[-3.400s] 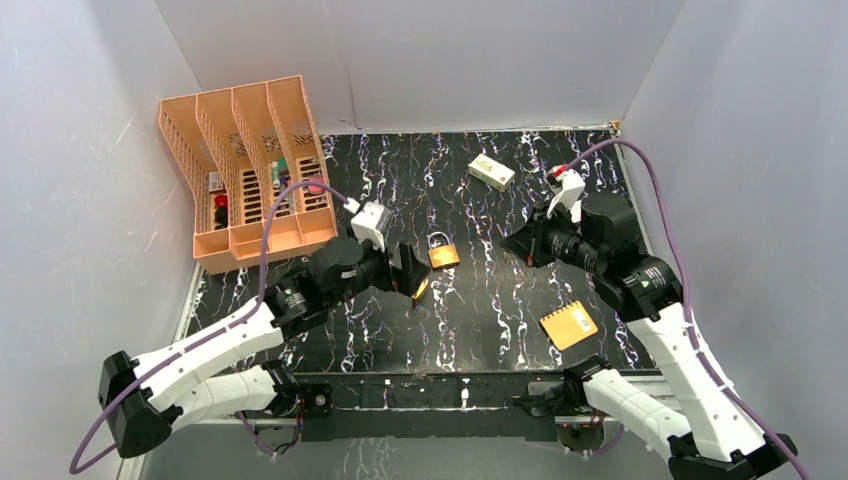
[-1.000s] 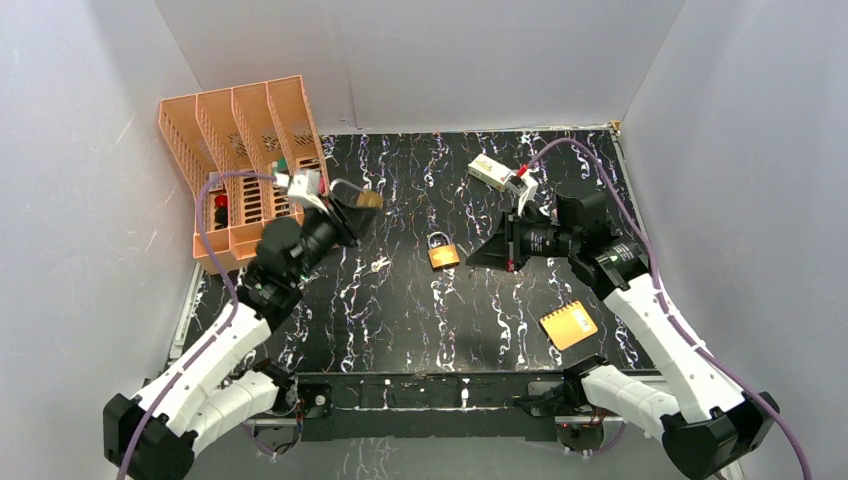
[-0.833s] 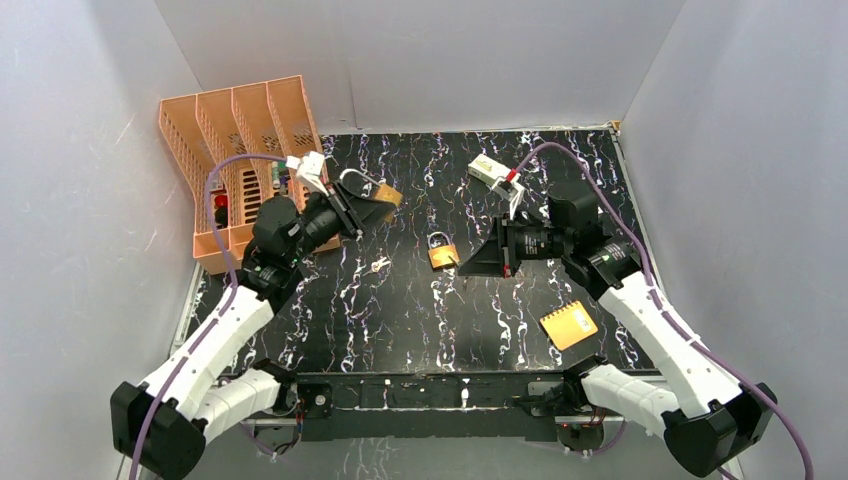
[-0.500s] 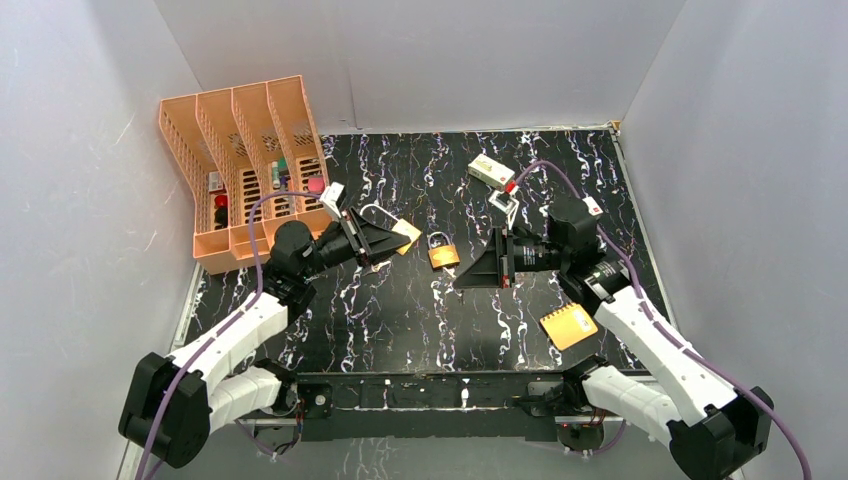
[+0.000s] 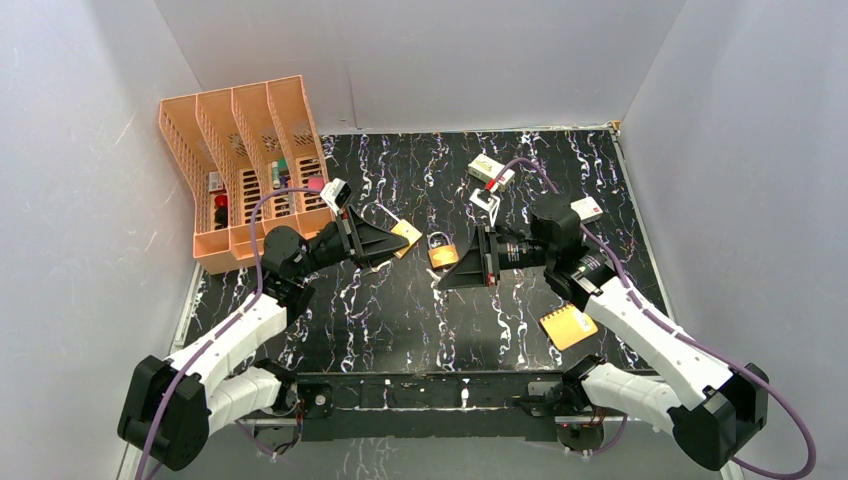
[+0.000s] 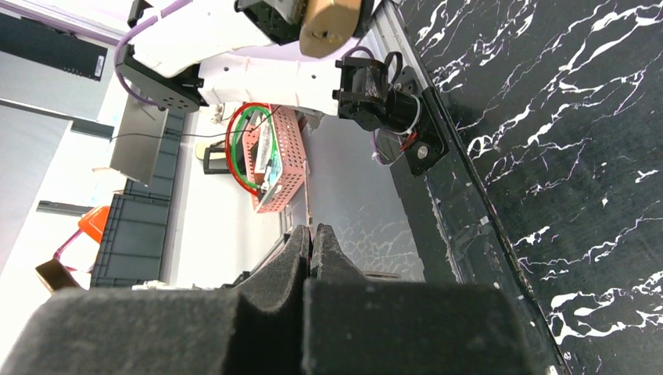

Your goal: Unlock with the key

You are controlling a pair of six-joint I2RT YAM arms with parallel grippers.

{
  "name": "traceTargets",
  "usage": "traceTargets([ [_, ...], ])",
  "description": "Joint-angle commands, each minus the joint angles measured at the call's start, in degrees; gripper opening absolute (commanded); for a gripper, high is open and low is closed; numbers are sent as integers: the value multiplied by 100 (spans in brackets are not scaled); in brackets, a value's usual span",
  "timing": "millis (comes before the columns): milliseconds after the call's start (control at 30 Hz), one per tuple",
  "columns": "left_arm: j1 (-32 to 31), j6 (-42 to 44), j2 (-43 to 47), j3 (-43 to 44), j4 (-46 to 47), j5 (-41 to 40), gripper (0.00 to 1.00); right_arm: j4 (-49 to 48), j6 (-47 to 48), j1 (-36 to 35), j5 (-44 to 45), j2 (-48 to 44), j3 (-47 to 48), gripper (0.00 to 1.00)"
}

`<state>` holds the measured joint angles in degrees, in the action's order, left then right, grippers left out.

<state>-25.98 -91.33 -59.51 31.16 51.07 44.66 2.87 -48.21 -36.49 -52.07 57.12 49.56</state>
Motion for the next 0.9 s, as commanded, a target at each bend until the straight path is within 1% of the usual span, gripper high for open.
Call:
traceTargets([
  [0,14,-254,263,247,536,174,0,-119,1,-57,84,23,491,0],
  [100,14,-280,259,279,535,191,0,18,102,-82,173,108,630,0],
  [333,5,-242,231,346,413,278,0,9,124,-155,273,371,804,0],
  [867,-64,73,517,356,-289,491,0,-54,82,-489,505,652,988,0],
])
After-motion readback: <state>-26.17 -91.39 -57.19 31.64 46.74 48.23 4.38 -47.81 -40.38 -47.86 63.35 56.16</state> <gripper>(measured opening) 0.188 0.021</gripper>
